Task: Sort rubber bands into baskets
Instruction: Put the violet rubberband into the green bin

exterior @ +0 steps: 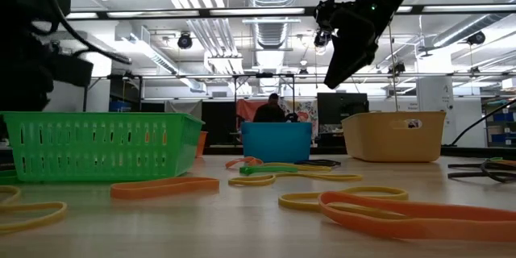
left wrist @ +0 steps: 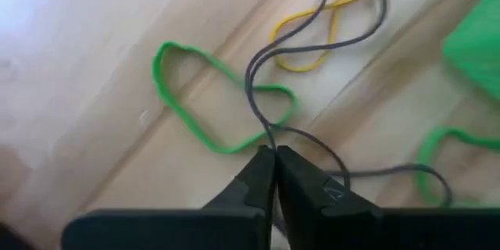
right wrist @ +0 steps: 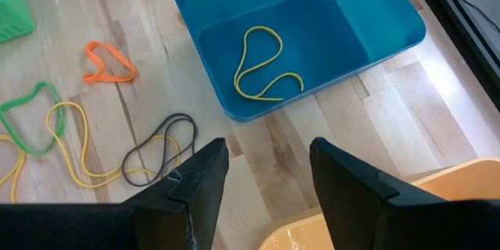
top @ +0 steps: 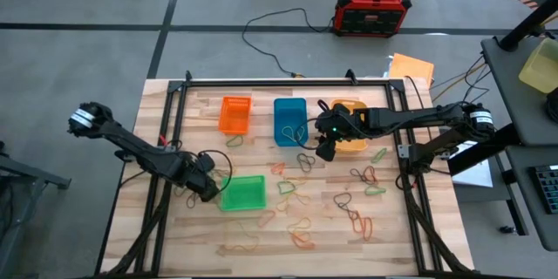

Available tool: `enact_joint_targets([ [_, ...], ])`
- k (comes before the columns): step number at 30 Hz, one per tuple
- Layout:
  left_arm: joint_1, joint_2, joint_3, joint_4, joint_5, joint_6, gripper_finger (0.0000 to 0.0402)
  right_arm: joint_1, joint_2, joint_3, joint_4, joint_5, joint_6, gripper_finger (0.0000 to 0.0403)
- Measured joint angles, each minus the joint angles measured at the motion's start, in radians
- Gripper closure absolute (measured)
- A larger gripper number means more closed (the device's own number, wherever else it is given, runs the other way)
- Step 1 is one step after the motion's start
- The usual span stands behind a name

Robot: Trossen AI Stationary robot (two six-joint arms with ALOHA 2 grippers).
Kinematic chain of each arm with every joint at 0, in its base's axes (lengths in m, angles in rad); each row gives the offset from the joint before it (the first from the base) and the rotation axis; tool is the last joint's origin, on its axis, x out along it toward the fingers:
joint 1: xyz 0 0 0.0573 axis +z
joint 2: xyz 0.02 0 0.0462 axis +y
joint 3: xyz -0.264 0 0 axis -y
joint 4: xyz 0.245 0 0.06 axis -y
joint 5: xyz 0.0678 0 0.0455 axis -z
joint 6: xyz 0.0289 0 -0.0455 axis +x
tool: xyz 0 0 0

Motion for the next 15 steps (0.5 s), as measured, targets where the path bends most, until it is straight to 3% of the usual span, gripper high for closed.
enact_joint_targets([
  [7,-0.008,-0.033,0.149,-0.203,-0.001,0.068,0.0401,0.000,0.000,-0.011,0.001,0.000,-0.001,0.0225],
  [15,-0.008,-0.083,0.377,-0.272,-0.048,0.220,0.0401,0.000,0.000,-0.031,0.004,0.000,0.002,0.0225],
])
